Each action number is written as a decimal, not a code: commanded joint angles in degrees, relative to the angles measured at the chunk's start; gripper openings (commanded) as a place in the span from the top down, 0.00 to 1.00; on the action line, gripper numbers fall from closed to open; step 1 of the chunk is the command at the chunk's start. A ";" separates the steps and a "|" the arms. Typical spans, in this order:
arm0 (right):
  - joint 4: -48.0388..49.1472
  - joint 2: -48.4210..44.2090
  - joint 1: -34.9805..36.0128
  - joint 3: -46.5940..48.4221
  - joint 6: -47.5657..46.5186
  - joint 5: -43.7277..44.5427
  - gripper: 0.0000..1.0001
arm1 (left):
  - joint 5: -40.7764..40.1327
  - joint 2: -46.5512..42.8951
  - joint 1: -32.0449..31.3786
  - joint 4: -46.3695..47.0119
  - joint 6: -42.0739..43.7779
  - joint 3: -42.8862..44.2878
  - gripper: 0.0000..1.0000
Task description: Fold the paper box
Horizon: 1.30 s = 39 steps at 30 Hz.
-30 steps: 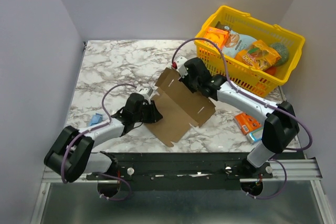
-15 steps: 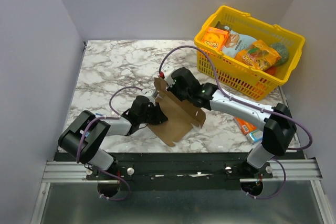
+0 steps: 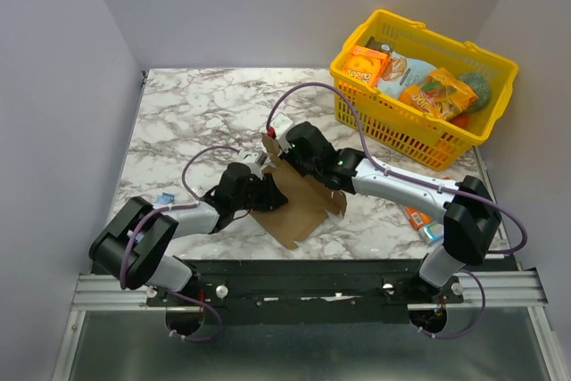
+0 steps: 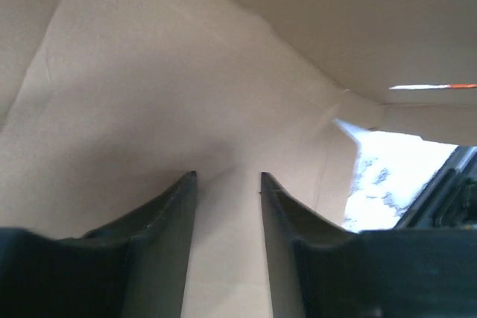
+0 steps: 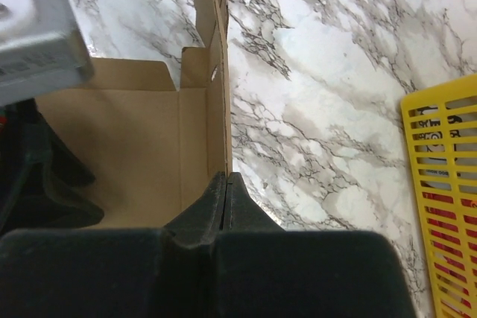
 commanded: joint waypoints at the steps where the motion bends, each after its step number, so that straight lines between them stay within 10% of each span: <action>1: -3.26 2.44 0.32 -3.17 -1.49 0.64 0.99 | -2.53 -8.17 0.16 -4.67 2.53 1.25 0.39; 8: -2.38 2.09 0.32 -3.43 -2.02 -1.91 0.99 | -11.58 -20.39 7.01 -17.51 6.75 3.63 0.26; 15: -1.85 0.95 0.32 -4.57 -2.28 -3.49 0.99 | -10.01 -14.62 20.99 -11.82 1.31 8.71 0.21; 23: -1.15 0.60 0.40 -5.98 -2.98 -1.92 0.99 | -1.32 -0.45 21.52 -5.66 -2.20 21.82 0.23; 39: -0.01 2.53 0.32 -5.45 -3.86 0.55 0.99 | 10.82 3.68 17.30 10.68 -18.99 17.61 0.24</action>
